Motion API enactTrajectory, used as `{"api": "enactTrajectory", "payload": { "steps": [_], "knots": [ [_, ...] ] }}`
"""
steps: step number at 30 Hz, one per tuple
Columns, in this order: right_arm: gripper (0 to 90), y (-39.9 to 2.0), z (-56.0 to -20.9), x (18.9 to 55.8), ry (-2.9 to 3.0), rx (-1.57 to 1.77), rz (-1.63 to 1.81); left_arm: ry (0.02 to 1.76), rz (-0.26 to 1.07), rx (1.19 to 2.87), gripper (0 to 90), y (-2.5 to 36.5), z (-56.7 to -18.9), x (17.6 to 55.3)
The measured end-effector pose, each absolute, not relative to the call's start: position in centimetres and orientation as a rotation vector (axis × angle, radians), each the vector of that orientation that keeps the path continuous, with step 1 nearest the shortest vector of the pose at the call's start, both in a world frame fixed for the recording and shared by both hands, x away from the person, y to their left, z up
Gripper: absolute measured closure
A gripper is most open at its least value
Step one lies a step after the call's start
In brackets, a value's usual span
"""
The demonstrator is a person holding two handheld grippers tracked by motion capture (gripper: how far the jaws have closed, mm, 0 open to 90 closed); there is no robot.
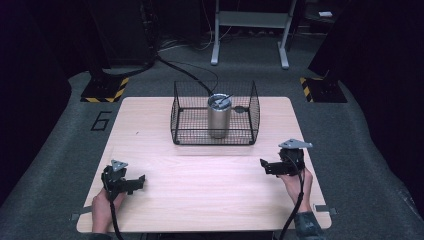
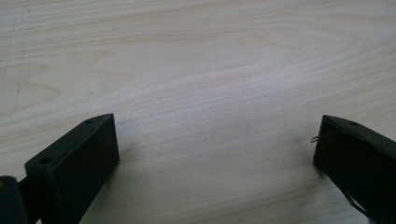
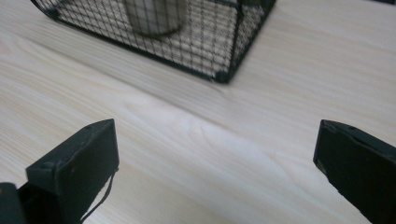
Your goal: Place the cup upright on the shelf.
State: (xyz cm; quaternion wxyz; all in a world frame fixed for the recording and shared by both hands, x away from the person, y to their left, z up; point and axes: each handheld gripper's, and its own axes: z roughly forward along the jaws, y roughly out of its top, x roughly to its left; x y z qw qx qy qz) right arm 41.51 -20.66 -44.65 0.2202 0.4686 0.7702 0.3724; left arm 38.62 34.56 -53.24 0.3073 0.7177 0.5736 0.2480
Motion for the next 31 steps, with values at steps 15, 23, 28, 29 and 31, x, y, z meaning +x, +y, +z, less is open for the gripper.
{"api": "enactTrajectory", "payload": {
  "steps": [15, 23, 28, 29, 31],
  "knots": [
    [0.0, -25.5, -51.3, 38.3, 2.089, 1.461, 0.881, 1.517, 0.656, 1.899, 0.0, 34.6, -53.2, 38.6],
    [0.0, -26.3, -53.0, 37.3, 2.069, 1.469, 0.892, 1.519, 0.655, 1.898, 0.0, 34.5, -53.2, 38.6],
    [0.0, -26.4, -53.0, 37.3, 2.087, 1.454, 0.888, 1.519, 0.655, 1.897, 0.0, 34.5, -53.2, 38.6],
    [0.0, -26.4, -53.0, 37.3, 2.080, 1.461, 0.890, 1.519, 0.655, 1.897, 0.0, 34.5, -53.2, 38.6],
    [0.0, -26.5, -53.0, 37.3, 2.096, 1.448, 0.889, 1.519, 0.655, 1.898, 0.0, 34.5, -53.2, 38.6]
  ]
}}
